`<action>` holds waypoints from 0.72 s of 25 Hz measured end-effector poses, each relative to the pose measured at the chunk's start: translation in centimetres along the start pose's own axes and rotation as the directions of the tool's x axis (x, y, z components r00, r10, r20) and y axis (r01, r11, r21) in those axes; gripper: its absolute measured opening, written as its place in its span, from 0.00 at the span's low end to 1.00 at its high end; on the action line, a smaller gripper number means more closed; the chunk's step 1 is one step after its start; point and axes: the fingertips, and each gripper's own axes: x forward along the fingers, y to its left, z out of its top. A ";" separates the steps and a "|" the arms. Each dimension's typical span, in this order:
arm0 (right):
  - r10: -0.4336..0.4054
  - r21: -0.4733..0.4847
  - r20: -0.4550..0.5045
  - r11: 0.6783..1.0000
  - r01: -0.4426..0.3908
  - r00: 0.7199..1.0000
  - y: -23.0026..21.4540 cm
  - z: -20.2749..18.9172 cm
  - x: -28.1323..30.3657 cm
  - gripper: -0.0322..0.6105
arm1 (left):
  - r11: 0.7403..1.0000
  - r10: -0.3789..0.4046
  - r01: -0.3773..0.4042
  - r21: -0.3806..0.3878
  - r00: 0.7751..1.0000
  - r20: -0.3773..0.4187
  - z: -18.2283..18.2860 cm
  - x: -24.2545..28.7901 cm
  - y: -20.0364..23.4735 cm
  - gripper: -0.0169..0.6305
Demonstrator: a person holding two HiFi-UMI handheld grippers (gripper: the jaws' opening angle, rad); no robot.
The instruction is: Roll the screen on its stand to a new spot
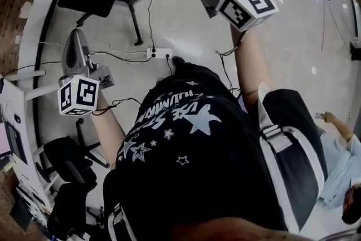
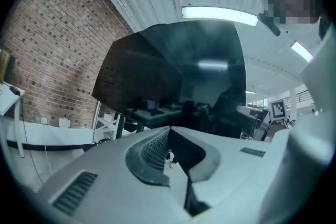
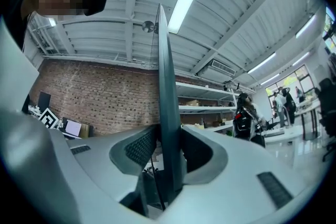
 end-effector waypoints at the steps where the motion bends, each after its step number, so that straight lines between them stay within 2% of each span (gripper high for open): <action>1: -0.008 0.000 -0.012 1.000 0.008 1.000 -0.2 -0.1 -0.2 0.29 | 1.000 -0.008 0.008 -0.001 1.000 -0.004 -0.1 0.2 -0.3 0.04; 8: -0.057 -0.018 -0.037 0.998 0.056 0.998 -0.9 0.3 -1.5 0.29 | 0.997 -0.083 0.083 -0.004 0.996 -0.023 -0.8 1.2 -2.6 0.04; 18: -0.091 -0.055 -0.048 0.995 0.089 0.995 -0.8 0.4 -2.8 0.30 | 0.990 -0.136 0.135 -0.033 0.990 -0.034 -1.3 2.7 -2.8 0.04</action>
